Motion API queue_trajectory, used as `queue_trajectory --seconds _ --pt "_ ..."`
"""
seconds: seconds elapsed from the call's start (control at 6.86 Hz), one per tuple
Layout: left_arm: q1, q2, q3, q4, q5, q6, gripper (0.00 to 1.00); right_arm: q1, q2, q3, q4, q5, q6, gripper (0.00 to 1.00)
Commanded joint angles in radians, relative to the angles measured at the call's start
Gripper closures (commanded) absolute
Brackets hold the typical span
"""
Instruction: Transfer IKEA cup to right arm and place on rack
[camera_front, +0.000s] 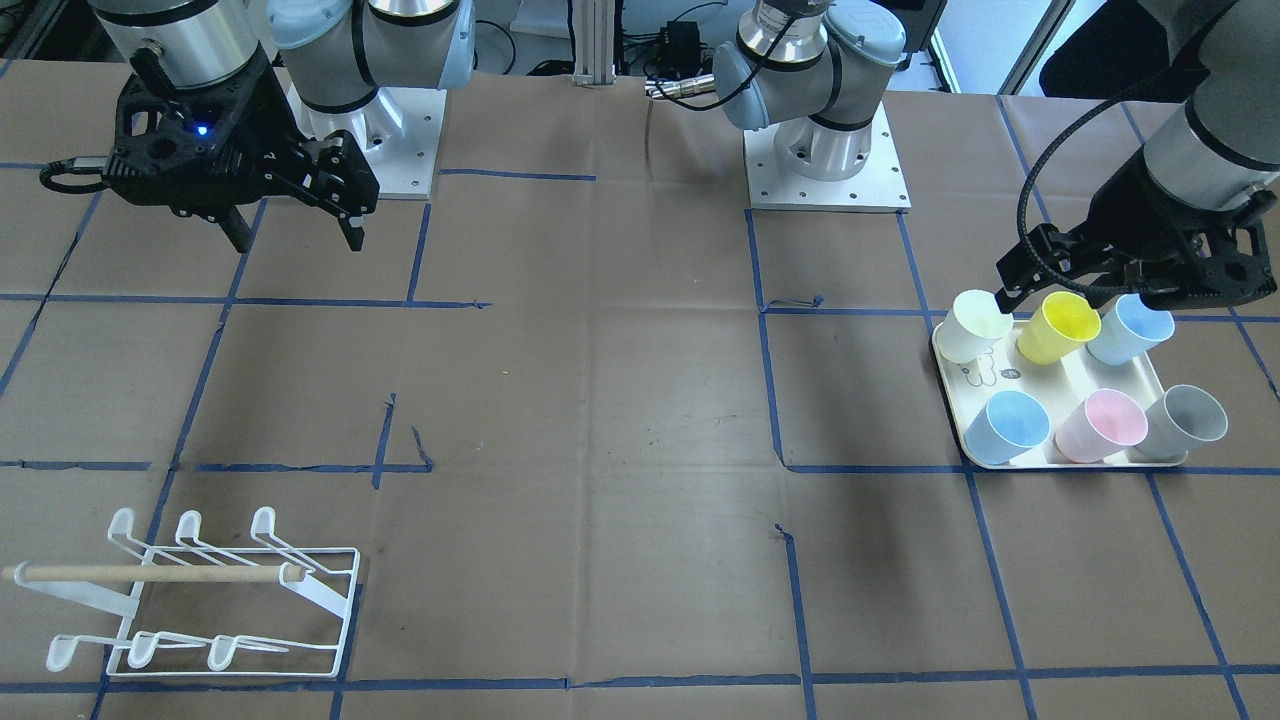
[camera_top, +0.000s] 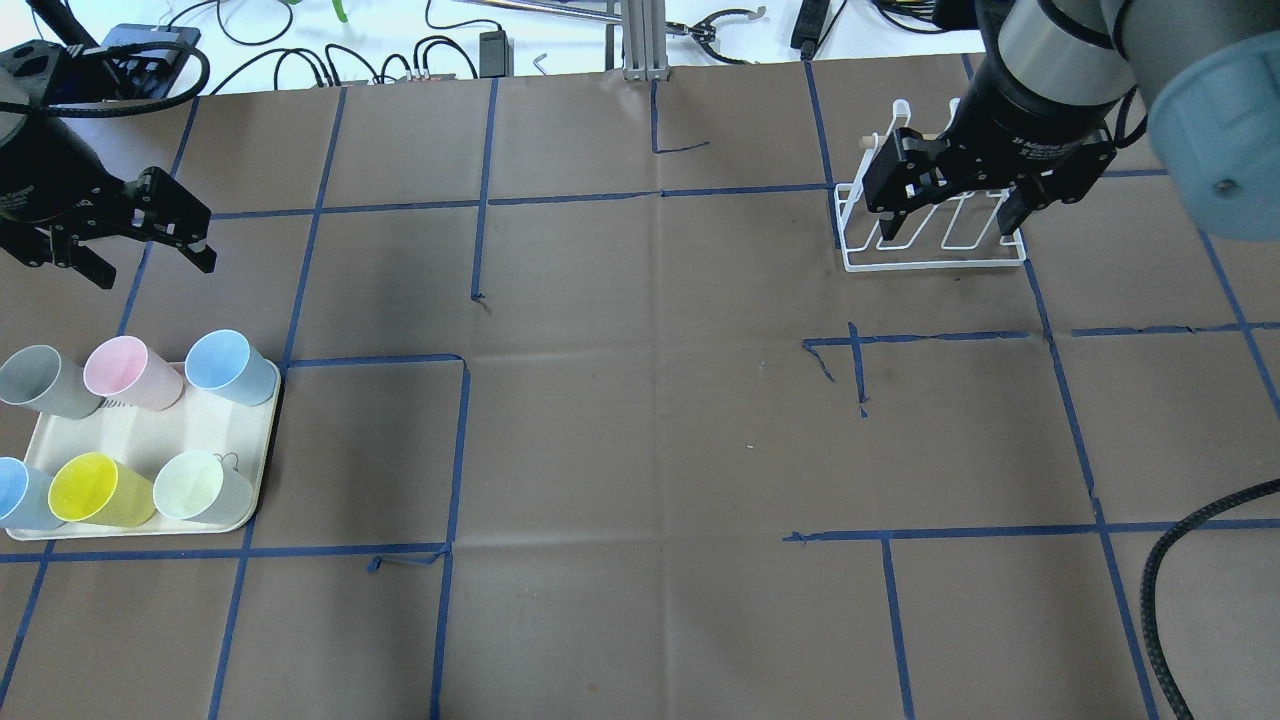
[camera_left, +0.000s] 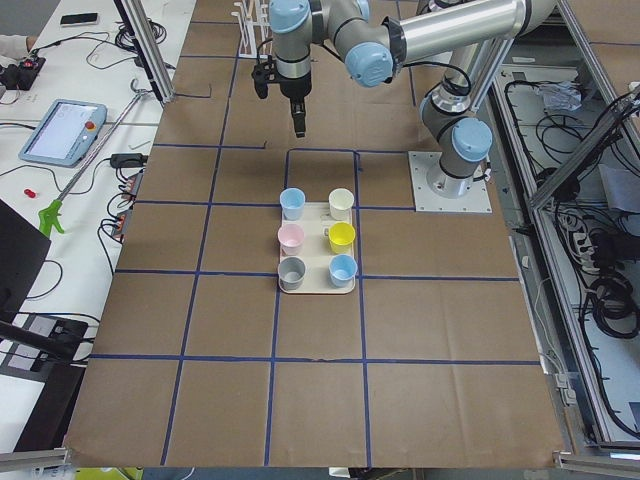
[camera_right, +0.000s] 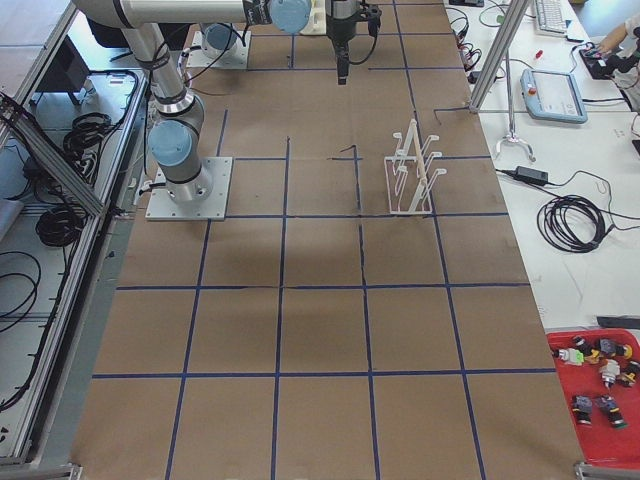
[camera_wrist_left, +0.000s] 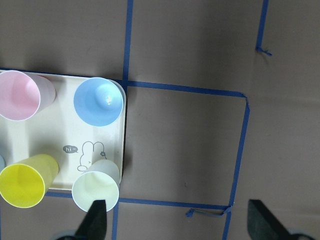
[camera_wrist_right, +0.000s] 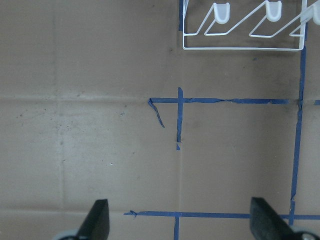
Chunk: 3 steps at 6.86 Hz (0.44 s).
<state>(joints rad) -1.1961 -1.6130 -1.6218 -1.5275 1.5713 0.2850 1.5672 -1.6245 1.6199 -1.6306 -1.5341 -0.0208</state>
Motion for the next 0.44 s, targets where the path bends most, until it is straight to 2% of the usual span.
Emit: queue_trajectory --seconds 0.0,0.15,0.29 --pt "0.003 -0.051 -0.021 0.056 0.065 0.051 0.00 -0.001 0.000 0.000 0.000 0.000 -0.001 0.00" --pt "0.004 -0.065 -0.062 0.084 0.062 0.052 0.00 -0.001 0.000 0.000 0.000 0.000 -0.001 0.00" --pt "0.006 -0.077 -0.119 0.166 0.061 0.063 0.00 0.000 0.000 0.000 0.000 0.000 -0.001 0.00"
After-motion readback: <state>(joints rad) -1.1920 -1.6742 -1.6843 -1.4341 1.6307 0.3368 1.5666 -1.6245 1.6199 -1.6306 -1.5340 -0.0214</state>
